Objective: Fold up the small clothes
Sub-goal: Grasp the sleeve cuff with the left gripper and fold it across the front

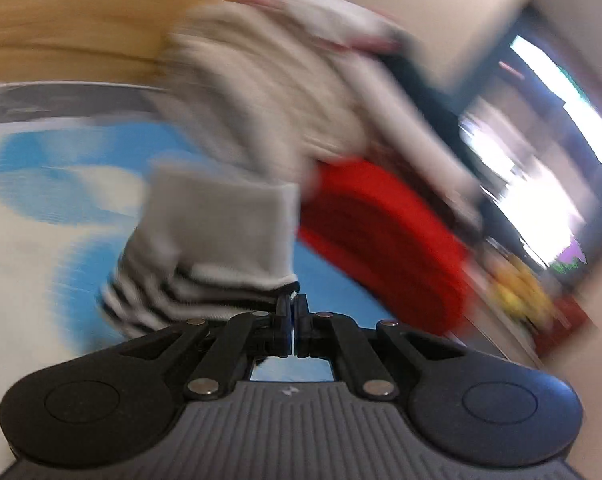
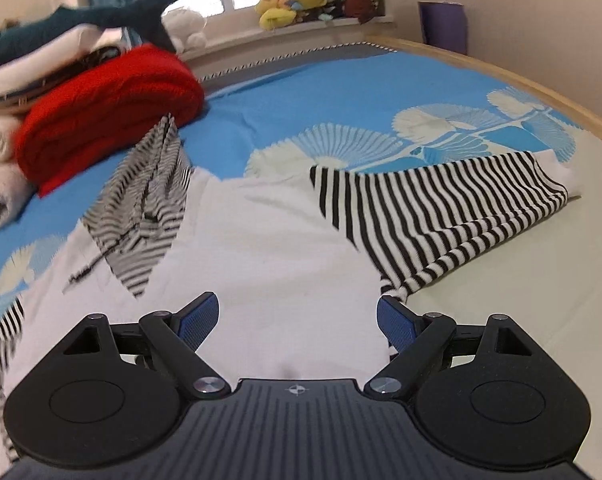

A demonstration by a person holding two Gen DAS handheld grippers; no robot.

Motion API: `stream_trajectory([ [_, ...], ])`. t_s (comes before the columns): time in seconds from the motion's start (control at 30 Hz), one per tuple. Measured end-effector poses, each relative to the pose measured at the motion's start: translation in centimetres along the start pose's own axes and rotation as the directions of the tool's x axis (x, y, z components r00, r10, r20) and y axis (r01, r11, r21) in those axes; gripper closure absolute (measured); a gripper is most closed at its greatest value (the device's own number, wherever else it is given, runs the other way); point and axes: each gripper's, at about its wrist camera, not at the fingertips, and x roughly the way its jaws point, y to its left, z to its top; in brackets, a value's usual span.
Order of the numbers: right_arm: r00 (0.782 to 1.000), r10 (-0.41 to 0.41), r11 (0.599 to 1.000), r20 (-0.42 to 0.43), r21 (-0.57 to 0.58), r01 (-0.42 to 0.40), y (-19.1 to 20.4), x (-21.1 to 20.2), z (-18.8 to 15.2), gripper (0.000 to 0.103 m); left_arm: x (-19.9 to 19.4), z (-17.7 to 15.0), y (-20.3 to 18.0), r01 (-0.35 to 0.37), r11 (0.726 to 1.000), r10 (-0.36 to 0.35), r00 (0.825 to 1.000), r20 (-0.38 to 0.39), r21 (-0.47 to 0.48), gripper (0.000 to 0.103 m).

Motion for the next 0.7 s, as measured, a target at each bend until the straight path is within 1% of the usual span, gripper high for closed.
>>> stream_trajectory([
  [0.03, 1.0, 0.003, 1.0, 0.003, 0.014, -0.003, -0.4, -0.1, 0.2, 0.016, 0.3, -2.1, -3.8, 0.07, 0.996, -0.068, 0.997, -0.037, 0.059, 0.103],
  [0.07, 1.0, 0.001, 1.0, 0.004, 0.027, -0.002, -0.7, -0.2, 0.3, 0.016, 0.6, -5.2, -7.7, 0.152, 0.981, -0.141, 0.985, -0.096, 0.118, 0.103],
  [0.1, 1.0, -0.001, 0.999, 0.004, 0.041, 0.001, -1.1, -0.2, 0.4, 0.016, 0.9, -8.2, -10.6, 0.217, 0.963, -0.191, 0.968, -0.165, 0.16, 0.102],
  [0.13, 1.0, -0.003, 0.998, 0.002, 0.056, 0.003, -1.4, -0.2, 0.6, 0.016, 1.1, -11.0, -12.6, 0.27, 0.944, -0.227, 0.948, -0.222, 0.189, 0.098],
  [0.17, 1.0, -0.001, 0.998, -0.005, 0.07, 0.002, -1.8, -0.1, 0.6, 0.016, 1.6, -14.8, -14.5, 0.317, 0.92, -0.246, 0.925, -0.29, 0.231, 0.084],
  [0.2, 1.0, 0.003, 0.997, -0.014, 0.079, -0.002, -2.1, 0.0, 0.7, 0.016, 2.2, -17.9, -15.6, 0.337, 0.901, -0.227, 0.902, -0.367, 0.273, 0.066],
  [0.23, 1.0, 0.013, 0.996, -0.029, 0.09, -0.01, -2.4, 0.1, 0.8, 0.016, 2.9, -20.8, -16.2, 0.345, 0.885, -0.183, 0.875, -0.448, 0.313, 0.033],
  [0.27, 0.999, 0.021, 0.995, -0.04, 0.099, -0.017, -2.7, 0.2, 0.9, 0.016, 3.1, -23.3, -15.9, 0.323, 0.874, -0.119, 0.867, -0.484, 0.364, 0.025],
  [0.3, 0.998, 0.029, 0.994, -0.047, 0.108, -0.023, -3.0, 0.2, 1.0, 0.016, 2.9, -24.5, -15.3, 0.307, 0.86, -0.081, 0.871, -0.485, 0.408, 0.025],
  [0.33, 0.998, 0.037, 0.992, -0.053, 0.122, -0.03, -3.4, 0.2, 1.1, 0.016, 2.6, -24.9, -14.5, 0.304, 0.848, -0.062, 0.871, -0.488, 0.434, 0.02],
  [0.37, 0.997, 0.045, 0.99, -0.058, 0.137, -0.037, -3.7, 0.2, 1.2, 0.016, 2.1, -24.6, -13.0, 0.289, 0.846, -0.037, 0.871, -0.491, 0.449, 0.015],
  [0.4, 0.996, 0.06, 0.987, -0.059, 0.154, -0.05, -4.1, 0.0, 1.3, 0.016, 1.6, -23.9, -11.5, 0.268, 0.854, -0.023, 0.876, -0.482, 0.446, 0.014],
  [0.43, 0.996, 0.071, 0.985, -0.057, 0.162, -0.06, -4.3, -0.1, 1.3, 0.016, 1.2, -22.5, -9.6, 0.237, 0.866, -0.008, 0.887, -0.461, 0.441, 0.01],
  [0.47, 0.996, 0.075, 0.984, -0.056, 0.165, -0.065, -4.4, -0.1, 1.3, 0.016, 0.4, -21.2, -7.7, 0.188, 0.877, 0.024, 0.902, -0.431, 0.443, 0.009],
  [0.5, 0.996, 0.07, 0.984, -0.058, 0.167, -0.06, -4.5, -0.1, 1.3, 0.016, -0.3, -19.9, -5.7, 0.119, 0.886, 0.078, 0.914, -0.397, 0.448, 0.009],
  [0.53, 0.996, 0.069, 0.984, -0.063, 0.169, -0.058, -4.6, 0.1, 1.2, 0.016, -0.8, -18.8, -4.0, 0.058, 0.89, 0.127, 0.921, -0.368, 0.452, 0.009],
  [0.6, 0.992, 0.088, 0.98, -0.087, 0.186, -0.07, -4.6, 0.6, 1.1, 0.016, -1.3, -17.3, -1.1, -0.05, 0.889, 0.22, 0.919, -0.327, 0.455, 0.009],
  [0.63, 0.99, 0.1, 0.977, -0.098, 0.198, -0.079, -4.6, 0.8, 1.0, 0.016, -1.7, -16.7, 0.5, -0.089, 0.889, 0.25, 0.916, -0.314, 0.449, 0.009],
  [0.7, 0.984, 0.128, 0.971, -0.123, 0.218, -0.099, -4.3, 1.3, 0.6, 0.016, -2.0, -16.1, 3.2, -0.119, 0.894, 0.27, 0.912, -0.308, 0.431, 0.009],
])
